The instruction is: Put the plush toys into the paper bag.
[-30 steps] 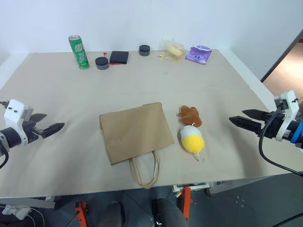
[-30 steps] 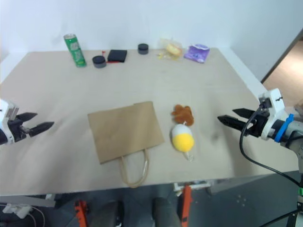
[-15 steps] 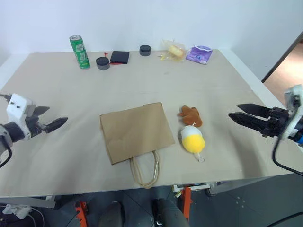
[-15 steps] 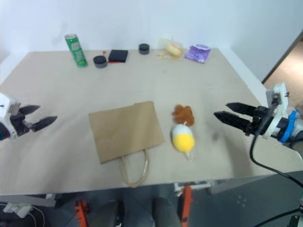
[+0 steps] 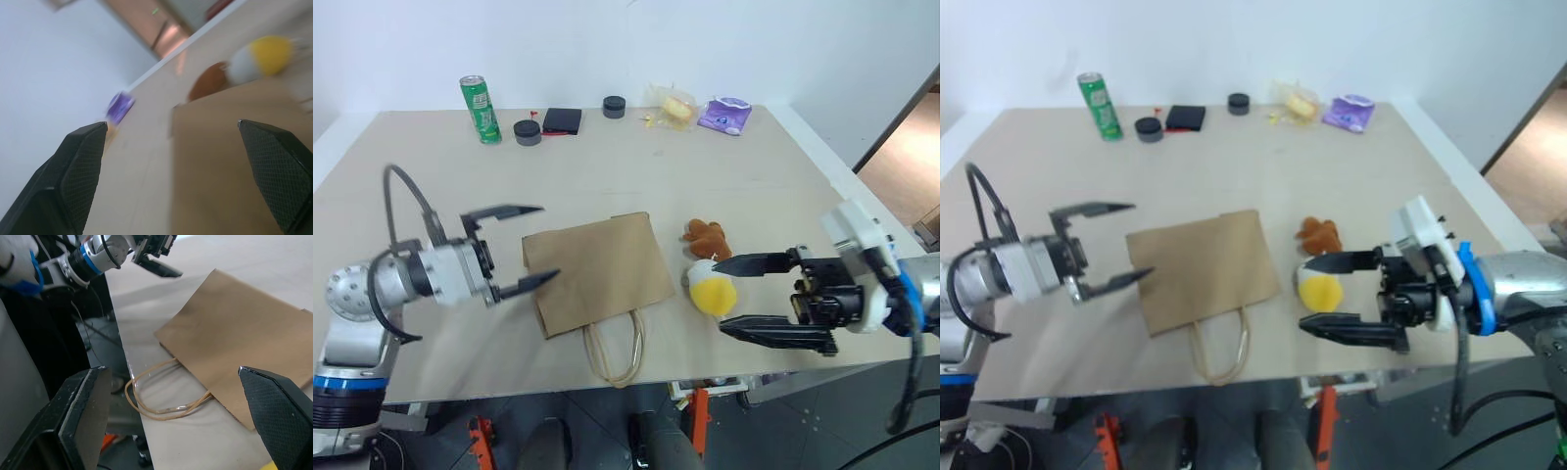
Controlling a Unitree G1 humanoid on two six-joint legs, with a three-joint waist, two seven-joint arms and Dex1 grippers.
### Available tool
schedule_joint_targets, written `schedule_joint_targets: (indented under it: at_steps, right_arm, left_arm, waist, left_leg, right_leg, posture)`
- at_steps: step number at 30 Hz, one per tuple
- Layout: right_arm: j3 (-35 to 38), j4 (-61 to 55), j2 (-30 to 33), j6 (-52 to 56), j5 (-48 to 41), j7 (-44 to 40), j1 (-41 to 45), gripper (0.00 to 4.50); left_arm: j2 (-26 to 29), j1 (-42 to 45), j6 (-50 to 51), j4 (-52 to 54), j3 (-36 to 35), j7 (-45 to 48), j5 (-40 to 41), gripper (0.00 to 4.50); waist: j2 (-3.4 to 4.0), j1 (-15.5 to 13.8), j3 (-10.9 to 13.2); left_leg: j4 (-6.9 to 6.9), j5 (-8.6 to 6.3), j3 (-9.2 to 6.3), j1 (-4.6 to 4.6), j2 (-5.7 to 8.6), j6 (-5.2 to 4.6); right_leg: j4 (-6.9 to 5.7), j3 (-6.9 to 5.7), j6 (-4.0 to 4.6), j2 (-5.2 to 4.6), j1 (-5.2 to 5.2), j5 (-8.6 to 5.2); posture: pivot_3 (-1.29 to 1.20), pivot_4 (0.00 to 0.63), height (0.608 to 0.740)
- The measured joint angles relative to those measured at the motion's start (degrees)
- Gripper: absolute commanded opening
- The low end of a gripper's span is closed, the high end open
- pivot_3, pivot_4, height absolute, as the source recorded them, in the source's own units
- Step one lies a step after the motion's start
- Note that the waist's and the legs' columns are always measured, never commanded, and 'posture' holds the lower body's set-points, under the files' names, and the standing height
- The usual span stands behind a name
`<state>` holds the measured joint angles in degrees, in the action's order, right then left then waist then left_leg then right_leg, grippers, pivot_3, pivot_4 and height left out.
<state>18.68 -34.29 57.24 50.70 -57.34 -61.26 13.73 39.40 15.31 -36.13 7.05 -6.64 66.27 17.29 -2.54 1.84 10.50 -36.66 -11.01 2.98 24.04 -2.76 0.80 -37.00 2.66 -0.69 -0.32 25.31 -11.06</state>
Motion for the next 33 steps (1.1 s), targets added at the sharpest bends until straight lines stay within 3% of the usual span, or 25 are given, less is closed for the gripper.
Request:
schedule_joint_targets:
  at_steps: [5, 13, 33]
  right_arm:
    - [-0.2, -1.7, -1.4, -1.4, 0.3, 4.3, -1.1, 4.5]
    - [0.2, -3.1, -2.2, -2.1, -0.7, 8.3, -2.5, 4.5]
    - [0.5, -6.1, -2.5, -3.6, -3.3, 14.7, -5.3, 4.5]
  left_arm:
    - [-0.3, -4.3, -14.9, -5.6, 5.9, 2.3, -2.3, 4.42]
    - [-3.4, -4.1, -24.6, -14.1, 12.0, -0.9, -8.9, 4.42]
    - [-4.8, 3.8, -27.8, -22.8, 20.8, -11.3, -17.1, 4.42]
  waist:
    - [0.03, -0.1, 0.0]
    - [0.05, -0.5, 0.0]
    - [0.05, -0.5, -0.1]
  left_leg:
    - [-0.04, 0.0, 0.06, 0.0, 0.01, 0.0]
    - [-0.13, 0.02, 0.06, 0.02, 0.02, -0.04]
    - [-0.13, 0.03, 0.05, 0.01, 0.03, -0.05]
  right_leg:
    - [0.0, 0.07, -0.06, -0.03, 0.0, 0.03]
    - [0.0, 0.07, -0.13, -0.05, -0.04, 0.08]
    - [0.0, 0.07, -0.21, -0.05, -0.07, 0.13]
  posture:
    - [0.0, 0.15, 0.74]
    - [0.0, 0.15, 0.74]
    - [0.0, 0.15, 0.74]
